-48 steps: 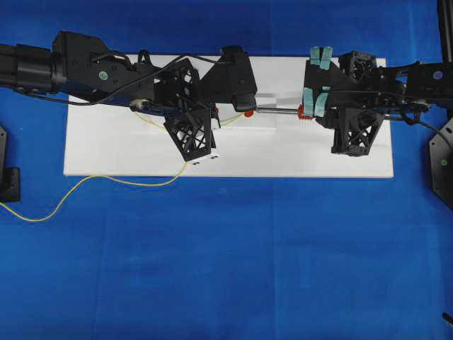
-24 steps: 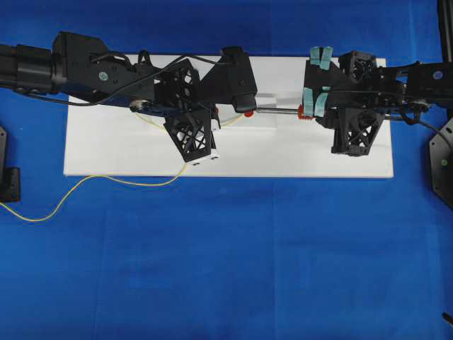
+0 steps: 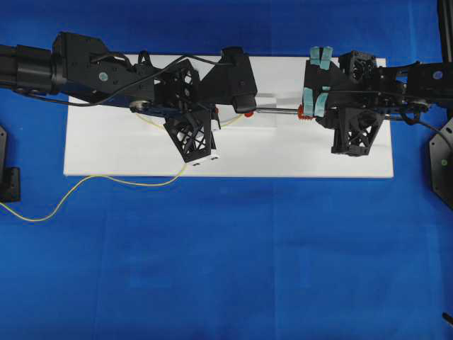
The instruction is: Touch the tip of the soldering iron to the tip of the solder at the mark.
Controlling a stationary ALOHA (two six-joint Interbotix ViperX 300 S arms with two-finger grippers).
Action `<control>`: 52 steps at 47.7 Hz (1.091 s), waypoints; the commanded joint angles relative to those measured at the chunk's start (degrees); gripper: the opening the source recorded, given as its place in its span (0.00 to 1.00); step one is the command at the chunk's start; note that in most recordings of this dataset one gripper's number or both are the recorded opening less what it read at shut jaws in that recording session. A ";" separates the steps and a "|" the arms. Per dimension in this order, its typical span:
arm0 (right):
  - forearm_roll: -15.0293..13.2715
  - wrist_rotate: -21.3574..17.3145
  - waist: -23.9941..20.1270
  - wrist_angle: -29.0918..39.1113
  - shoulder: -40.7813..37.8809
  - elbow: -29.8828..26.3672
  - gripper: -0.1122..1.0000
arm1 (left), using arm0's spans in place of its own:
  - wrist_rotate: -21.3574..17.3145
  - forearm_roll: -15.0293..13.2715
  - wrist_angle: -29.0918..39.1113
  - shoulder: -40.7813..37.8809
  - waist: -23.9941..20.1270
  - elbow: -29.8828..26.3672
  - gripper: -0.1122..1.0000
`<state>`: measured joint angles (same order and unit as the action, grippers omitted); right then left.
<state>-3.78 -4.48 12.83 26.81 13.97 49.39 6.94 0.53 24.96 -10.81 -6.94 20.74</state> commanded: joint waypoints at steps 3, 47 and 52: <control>-0.18 0.09 -0.09 -0.35 0.35 -1.49 0.16 | 0.00 0.09 -0.18 0.79 0.00 -0.97 0.12; -0.09 0.00 -0.09 -0.44 0.35 -1.49 0.16 | -0.35 0.00 -0.18 3.69 0.62 0.18 0.12; -0.09 0.00 -0.09 -0.44 0.35 -1.49 0.16 | -0.44 0.09 -0.09 6.86 1.14 1.58 0.12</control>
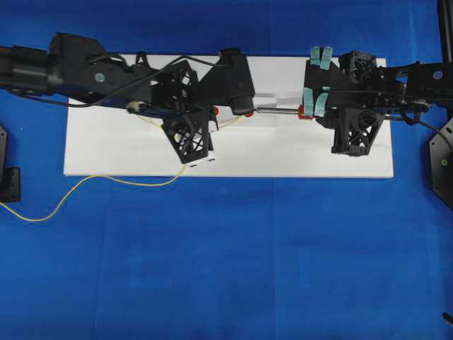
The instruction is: Touch the tip of the soldering iron to the tip of the solder at the mark.
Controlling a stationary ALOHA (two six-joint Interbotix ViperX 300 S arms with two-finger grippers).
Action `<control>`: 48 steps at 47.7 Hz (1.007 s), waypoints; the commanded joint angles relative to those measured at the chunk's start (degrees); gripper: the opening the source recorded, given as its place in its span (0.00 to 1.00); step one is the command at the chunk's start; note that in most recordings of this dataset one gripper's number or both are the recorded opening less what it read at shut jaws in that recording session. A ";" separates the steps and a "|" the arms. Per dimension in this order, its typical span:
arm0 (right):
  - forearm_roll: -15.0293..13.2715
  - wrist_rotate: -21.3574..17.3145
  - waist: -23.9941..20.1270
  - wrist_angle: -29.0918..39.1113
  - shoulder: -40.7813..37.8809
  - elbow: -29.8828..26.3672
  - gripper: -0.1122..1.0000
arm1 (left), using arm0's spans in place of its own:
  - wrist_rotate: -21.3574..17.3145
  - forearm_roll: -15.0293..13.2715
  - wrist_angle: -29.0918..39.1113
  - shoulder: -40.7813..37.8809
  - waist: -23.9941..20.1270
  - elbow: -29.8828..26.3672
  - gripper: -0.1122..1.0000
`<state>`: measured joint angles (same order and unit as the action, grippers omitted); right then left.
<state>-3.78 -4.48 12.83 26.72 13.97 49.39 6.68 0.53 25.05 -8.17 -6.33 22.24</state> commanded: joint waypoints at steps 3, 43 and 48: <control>-0.09 0.00 -0.09 -0.35 0.35 -1.49 0.16 | -0.26 0.09 -0.18 6.24 0.97 0.88 0.12; -0.18 -0.35 -0.09 -0.70 1.14 -1.85 0.16 | 0.97 0.09 -5.01 27.42 2.90 17.23 0.12; -0.18 -0.44 -0.09 -0.35 4.92 -1.23 0.16 | 0.97 0.09 -5.10 27.60 2.99 17.58 0.12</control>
<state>-3.78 -4.83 12.83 26.63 15.38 49.22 7.65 0.53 20.57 18.46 -3.43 40.25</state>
